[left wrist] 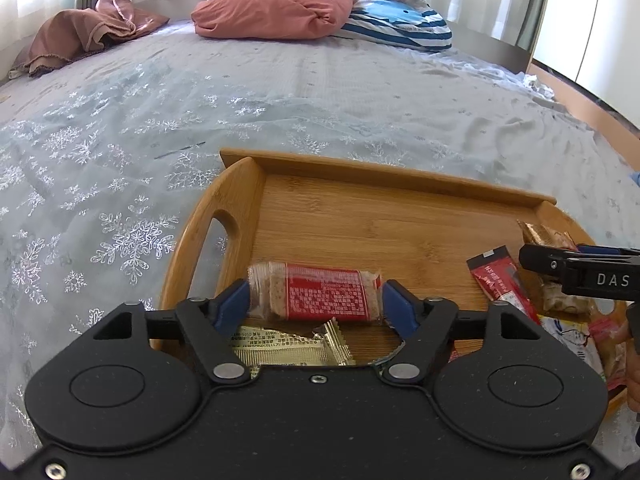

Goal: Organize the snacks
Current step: 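Open both tools to release the biscuit bar and chip bag on the tray, then move the left tool to the brown almond bar while the right tool moves to the red Biscoff pack, then grasp the brown almond bar with the left tool while the right tool grasps the Biscoff pack, then carry the almond bar and Biscoff pack over the tray with both tools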

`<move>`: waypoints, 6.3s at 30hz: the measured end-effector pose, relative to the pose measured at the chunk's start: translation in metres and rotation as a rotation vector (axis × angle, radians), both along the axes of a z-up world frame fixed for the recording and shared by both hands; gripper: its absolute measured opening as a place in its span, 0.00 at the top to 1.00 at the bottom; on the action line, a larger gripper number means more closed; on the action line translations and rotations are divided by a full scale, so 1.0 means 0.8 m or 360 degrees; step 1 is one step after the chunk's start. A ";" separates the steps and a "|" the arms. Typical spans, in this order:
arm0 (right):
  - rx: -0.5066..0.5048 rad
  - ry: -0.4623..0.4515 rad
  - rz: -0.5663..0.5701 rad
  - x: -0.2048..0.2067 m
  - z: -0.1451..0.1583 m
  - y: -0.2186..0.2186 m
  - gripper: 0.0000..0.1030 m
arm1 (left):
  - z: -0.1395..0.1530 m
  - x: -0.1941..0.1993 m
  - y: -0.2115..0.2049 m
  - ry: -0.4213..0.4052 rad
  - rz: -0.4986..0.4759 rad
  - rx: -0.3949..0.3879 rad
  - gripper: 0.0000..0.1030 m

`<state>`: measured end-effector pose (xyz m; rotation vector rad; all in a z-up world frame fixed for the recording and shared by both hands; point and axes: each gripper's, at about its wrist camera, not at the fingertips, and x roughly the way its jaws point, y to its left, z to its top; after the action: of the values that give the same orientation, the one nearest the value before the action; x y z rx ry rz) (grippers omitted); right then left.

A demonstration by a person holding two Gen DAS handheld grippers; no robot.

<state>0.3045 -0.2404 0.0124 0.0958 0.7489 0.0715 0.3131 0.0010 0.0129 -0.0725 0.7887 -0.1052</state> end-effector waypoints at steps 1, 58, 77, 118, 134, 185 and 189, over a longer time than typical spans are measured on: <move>-0.0005 -0.0018 0.0000 -0.002 0.003 0.001 0.00 | 0.002 -0.001 0.001 -0.0004 0.0001 0.0001 0.25; -0.0308 -0.0336 0.0571 -0.348 -0.010 0.074 0.00 | 0.001 -0.254 -0.056 0.0017 -0.0500 -0.0081 0.30; -0.0221 -0.0309 0.0634 -0.329 -0.011 0.111 0.00 | 0.021 -0.257 -0.027 -0.0025 -0.0401 -0.0017 0.53; -0.0150 -0.0233 0.0242 -0.308 -0.013 0.075 0.33 | -0.007 -0.249 -0.030 0.0011 -0.0323 -0.0060 0.30; -0.0173 -0.0238 0.0092 -0.298 -0.016 0.070 0.33 | -0.017 -0.270 -0.055 -0.0112 -0.0408 0.0183 0.49; 0.0029 -0.0288 0.0087 -0.197 0.078 0.066 0.32 | 0.096 -0.167 -0.008 -0.0261 -0.0263 -0.0009 0.51; 0.0068 -0.0228 0.0090 -0.167 0.079 0.065 0.32 | 0.098 -0.139 -0.002 -0.0244 -0.0242 -0.0036 0.51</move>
<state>0.1711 -0.1880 0.0757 0.1091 0.6073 0.1466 0.2021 -0.0007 0.0909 -0.0256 0.6394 -0.2608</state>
